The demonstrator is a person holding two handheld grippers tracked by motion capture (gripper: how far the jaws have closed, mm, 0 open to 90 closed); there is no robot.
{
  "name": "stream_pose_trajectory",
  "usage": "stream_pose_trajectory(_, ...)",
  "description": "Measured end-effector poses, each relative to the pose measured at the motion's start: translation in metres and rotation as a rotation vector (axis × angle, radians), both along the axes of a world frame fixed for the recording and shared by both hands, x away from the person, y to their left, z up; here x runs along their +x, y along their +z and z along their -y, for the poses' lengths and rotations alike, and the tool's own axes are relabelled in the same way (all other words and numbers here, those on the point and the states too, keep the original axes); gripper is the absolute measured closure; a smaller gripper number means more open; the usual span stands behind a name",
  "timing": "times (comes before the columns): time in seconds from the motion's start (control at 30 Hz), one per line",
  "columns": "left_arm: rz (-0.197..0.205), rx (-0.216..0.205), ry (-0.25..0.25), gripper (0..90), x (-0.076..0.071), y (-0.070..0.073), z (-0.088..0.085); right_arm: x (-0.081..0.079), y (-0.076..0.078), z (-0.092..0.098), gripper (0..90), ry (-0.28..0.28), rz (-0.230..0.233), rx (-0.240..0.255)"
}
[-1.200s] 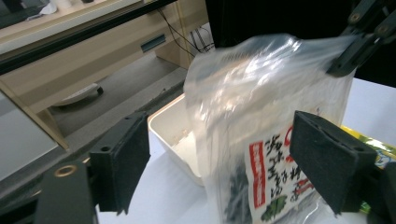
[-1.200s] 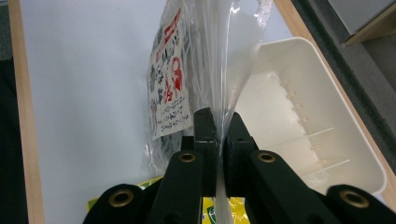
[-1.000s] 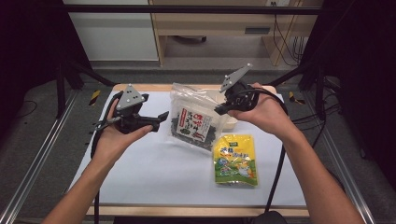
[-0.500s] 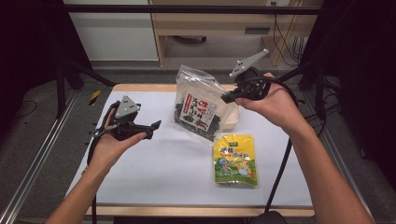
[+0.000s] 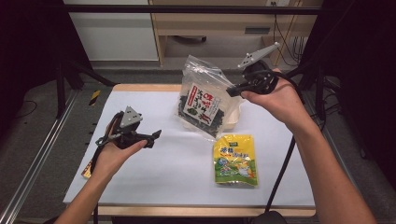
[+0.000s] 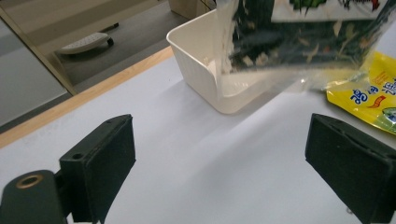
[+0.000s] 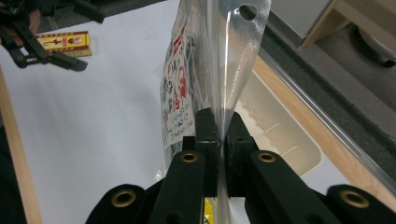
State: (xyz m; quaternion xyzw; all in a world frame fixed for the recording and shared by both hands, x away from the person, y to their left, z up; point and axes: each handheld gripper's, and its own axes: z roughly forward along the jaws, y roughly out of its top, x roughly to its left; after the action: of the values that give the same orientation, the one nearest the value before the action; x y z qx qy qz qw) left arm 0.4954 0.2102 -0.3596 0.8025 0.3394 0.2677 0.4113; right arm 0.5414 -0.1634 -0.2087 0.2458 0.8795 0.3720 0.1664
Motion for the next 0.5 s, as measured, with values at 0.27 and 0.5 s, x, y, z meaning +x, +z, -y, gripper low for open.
stream_pose_trajectory(0.27,-0.029,-0.038,0.028,6.5,-0.005,-0.034,-0.006,0.005,0.011,0.004,87.7,-0.073,0.034,0.034)
stream_pose_trajectory(0.5,-0.076,0.003,0.05,6.5,-0.011,-0.072,-0.013,0.018,0.017,0.005,87.7,-0.16,0.042,0.062)
